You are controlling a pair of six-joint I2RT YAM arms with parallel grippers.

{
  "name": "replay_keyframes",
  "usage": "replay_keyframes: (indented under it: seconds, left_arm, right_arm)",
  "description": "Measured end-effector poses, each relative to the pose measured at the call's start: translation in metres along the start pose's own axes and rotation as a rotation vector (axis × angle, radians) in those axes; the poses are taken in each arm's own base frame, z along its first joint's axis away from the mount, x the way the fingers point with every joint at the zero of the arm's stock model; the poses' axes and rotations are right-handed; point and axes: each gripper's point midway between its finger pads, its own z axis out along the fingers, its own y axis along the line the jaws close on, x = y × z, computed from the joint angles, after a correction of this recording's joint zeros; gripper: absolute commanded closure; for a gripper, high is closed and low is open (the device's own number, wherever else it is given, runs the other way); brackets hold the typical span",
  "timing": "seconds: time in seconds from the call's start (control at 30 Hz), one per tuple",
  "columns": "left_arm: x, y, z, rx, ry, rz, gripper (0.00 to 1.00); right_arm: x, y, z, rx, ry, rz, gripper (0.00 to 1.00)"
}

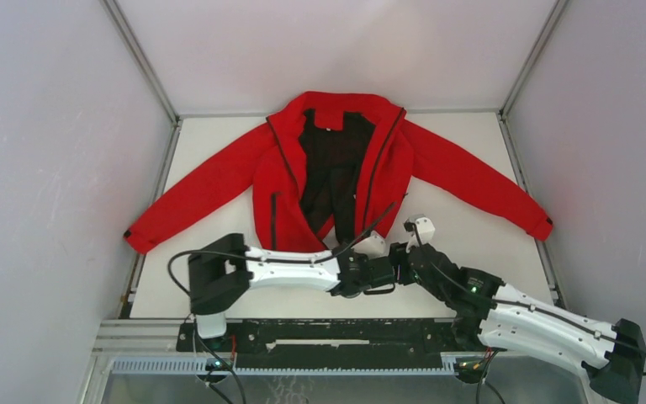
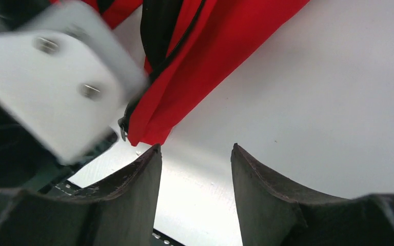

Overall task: Zip up the jacket
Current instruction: Adjust the jacket at the center of the board.

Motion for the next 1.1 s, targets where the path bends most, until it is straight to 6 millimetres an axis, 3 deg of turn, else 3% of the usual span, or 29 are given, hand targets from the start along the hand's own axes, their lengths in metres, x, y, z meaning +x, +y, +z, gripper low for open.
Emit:
replay_keyframes:
  seconds: [0.17,0.3,0.37,0.47,0.5,0.67,0.77,0.9,1.1]
  left_arm:
    - [-0.009,0.017,-0.030,0.101,-0.111,-0.124,0.36]
    - [-0.030,0.050,-0.077,0.263,-0.290,-0.341,0.31]
    - [-0.035,0.070,-0.087,0.346,-0.360,-0.473,0.32]
    - [-0.021,0.096,-0.064,0.387,-0.376,-0.646,0.32]
    - [-0.014,0.096,-0.054,0.388,-0.358,-0.658,0.32]
    - [0.021,0.052,-0.012,0.454,-0.175,-0.608,0.36]
    - [0.030,0.036,0.005,0.464,-0.107,-0.600,0.39]
    - [0.040,0.026,0.028,0.441,-0.036,-0.610,0.40]
    - [0.031,0.027,0.035,0.442,-0.066,-0.655,0.41]
  right_arm:
    - [0.005,0.004,0.000,-0.039,-0.009,0.046,0.40]
    - [0.013,0.012,0.005,-0.078,0.017,0.068,0.40]
    - [0.016,0.018,0.010,-0.098,0.036,0.085,0.38]
    - [0.018,0.031,0.017,-0.134,0.060,0.121,0.38]
    - [0.019,0.035,0.019,-0.143,0.066,0.131,0.38]
    - [0.021,0.046,0.036,-0.147,0.082,0.197,0.38]
    - [0.023,0.050,0.047,-0.133,0.087,0.232,0.38]
    - [0.026,0.048,0.060,-0.105,0.092,0.265,0.39]
    - [0.025,0.045,0.079,-0.074,0.086,0.317,0.48]
